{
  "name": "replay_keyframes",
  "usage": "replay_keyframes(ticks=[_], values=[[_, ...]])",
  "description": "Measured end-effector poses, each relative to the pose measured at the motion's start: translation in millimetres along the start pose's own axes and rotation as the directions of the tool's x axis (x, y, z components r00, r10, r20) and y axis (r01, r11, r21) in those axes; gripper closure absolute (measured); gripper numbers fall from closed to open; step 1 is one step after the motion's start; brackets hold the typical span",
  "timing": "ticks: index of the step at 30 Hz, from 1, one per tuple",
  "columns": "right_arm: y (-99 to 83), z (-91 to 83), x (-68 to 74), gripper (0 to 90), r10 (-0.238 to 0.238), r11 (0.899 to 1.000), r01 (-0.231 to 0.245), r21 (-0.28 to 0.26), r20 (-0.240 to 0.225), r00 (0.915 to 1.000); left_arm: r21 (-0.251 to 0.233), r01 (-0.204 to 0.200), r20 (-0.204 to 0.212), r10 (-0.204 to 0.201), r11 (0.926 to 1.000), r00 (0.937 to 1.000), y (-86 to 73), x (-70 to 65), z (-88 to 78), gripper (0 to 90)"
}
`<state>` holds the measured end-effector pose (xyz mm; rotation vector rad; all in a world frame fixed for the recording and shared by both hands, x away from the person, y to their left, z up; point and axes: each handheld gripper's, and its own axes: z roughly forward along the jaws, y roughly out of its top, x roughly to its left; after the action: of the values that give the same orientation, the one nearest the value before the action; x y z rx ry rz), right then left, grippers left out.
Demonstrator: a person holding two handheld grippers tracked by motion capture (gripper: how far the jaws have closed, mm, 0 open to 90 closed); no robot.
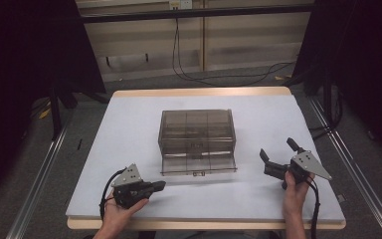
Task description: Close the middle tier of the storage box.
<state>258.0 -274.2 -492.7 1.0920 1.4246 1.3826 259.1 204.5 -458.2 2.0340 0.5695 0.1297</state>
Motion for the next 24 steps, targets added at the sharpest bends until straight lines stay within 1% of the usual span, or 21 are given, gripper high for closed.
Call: replay_keyframes(ticks=[1, 3, 4, 6, 7, 8, 10, 11, 12, 13, 14, 15, 16, 17, 18, 19, 20, 22, 23, 24], values=[[0.0, 0.0, 0.0, 0.0, 0.0, 1.0, 0.0, 0.0, 0.0, 1.0, -0.001, 0.008, 0.003, -0.008, 1.0, 1.0, 0.2, -0.7, 1.0, 90.0], [0.0, 0.0, 0.0, 0.0, 0.0, 1.0, 0.0, 0.0, 0.0, 1.0, 0.017, -0.004, 0.005, 0.004, 0.9998, 1.0, 1.4, -2.3, 3.2, 90.0], [0.0, 0.0, 0.0, 0.0, -0.001, 1.0, 0.001, 0.001, -0.001, 1.0, 0.013, -0.007, 0.015, 0.006, 0.9999, 0.9999, 1.4, -2.6, 4.4, 90.0], [0.0, 0.0, 0.0, 0.0, 0.0, 1.0, 0.0, 0.0, 0.0, 1.0, 0.018, -0.007, 0.022, 0.006, 0.9998, 0.9997, 2.1, -3.9, 5.9, 90.0], [0.0, 0.0, 0.0, 0.0, 0.0, 1.0, 0.0, 0.0, 0.0, 1.0, 0.023, -0.015, 0.021, 0.014, 0.9996, 0.9997, 2.5, -4.4, 6.7, 90.0], [0.0, 0.0, 0.0, 0.0, -0.001, 1.0, 0.001, 0.0, 0.0, 1.0, 0.022, -0.012, 0.026, 0.011, 0.9997, 0.9996, 3.1, -6.2, 8.5, 90.0], [0.0, 0.0, 0.0, 0.0, -0.002, 1.0, 0.002, 0.001, -0.003, 1.0, 0.036, -0.028, 0.035, 0.027, 0.999, 0.999, 4.8, -8.8, 12.2, 90.0], [0.0, 0.0, 0.0, 0.0, -0.001, 1.0, 0.001, 0.001, -0.001, 1.0, 0.036, -0.028, 0.035, 0.027, 0.999, 0.999, 4.8, -8.8, 12.2, 90.0], [0.0, 0.1, 0.0, 0.0, 0.0, 1.0, 0.0, 0.001, -0.002, 1.0, 0.039, -0.026, 0.044, 0.025, 0.9989, 0.9987, 6.3, -10.0, 14.9, 90.0], [0.0, 0.0, 0.0, 0.0, -0.001, 1.0, 0.001, 0.001, -0.001, 1.0, 0.035, -0.014, 0.051, 0.012, 0.9993, 0.9986, 6.6, -10.7, 16.2, 90.0], [0.0, 0.0, 0.0, 0.0, -0.002, 1.0, 0.002, 0.001, -0.003, 1.0, 0.036, -0.015, 0.054, 0.013, 0.9992, 0.9985, 7.6, -11.4, 17.4, 90.0], [0.0, 0.0, 0.0, 0.0, -0.001, 1.0, 0.001, 0.001, -0.003, 1.0, 0.04, -0.023, 0.053, 0.021, 0.9989, 0.9984, 8.7, -12.1, 18.2, 90.0], [0.0, 0.0, 0.0, 0.0, -0.001, 1.0, 0.001, 0.001, -0.003, 1.0, 0.04, -0.023, 0.053, 0.021, 0.9989, 0.9984, 8.7, -12.1, 18.2, 90.0], [0.0, 0.1, 0.0, 0.0, 0.0, 1.0, 0.0, 0.0, 0.0, 1.0, 0.038, -0.037, 0.059, 0.035, 0.9986, 0.9977, 10.9, -12.6, 20.4, 90.0], [0.1, 0.2, 0.2, 0.0, 0.002, 1.0, -0.002, 0.003, 0.0, 1.0, 0.051, -0.045, 0.059, 0.042, 0.9977, 0.9974, 12.3, -12.4, 21.6, 90.0], [0.1, 0.3, 0.3, 0.0, 0.001, 1.0, -0.001, 0.003, -0.002, 1.0, 0.05, -0.049, 0.058, 0.046, 0.9975, 0.9973, 13.1, -12.9, 23.5, 90.0], [0.1, 0.2, 0.3, 0.0, -0.002, 1.0, 0.002, 0.004, -0.004, 1.0, 0.056, -0.065, 0.06, 0.062, 0.9963, 0.9963, 14.9, -13.3, 26.4, 90.0], [0.1, 0.1, 0.4, 0.0, -0.002, 1.0, 0.002, 0.003, -0.004, 1.0, 0.058, -0.065, 0.065, 0.061, 0.9962, 0.996, 16.2, -13.7, 28.1, 90.0], [0.1, 0.2, 0.4, 0.0, -0.002, 1.0, 0.002, 0.004, -0.004, 1.0, 0.074, -0.078, 0.062, 0.074, 0.9942, 0.9953, 17.7, -14.2, 28.5, 90.0], [0.1, 0.3, 0.2, 0.0, -0.001, 1.0, 0.001, 0.004, -0.002, 1.0, 0.071, -0.08, 0.067, 0.076, 0.9942, 0.9949, 18.9, -16.1, 30.5, 90.0]])
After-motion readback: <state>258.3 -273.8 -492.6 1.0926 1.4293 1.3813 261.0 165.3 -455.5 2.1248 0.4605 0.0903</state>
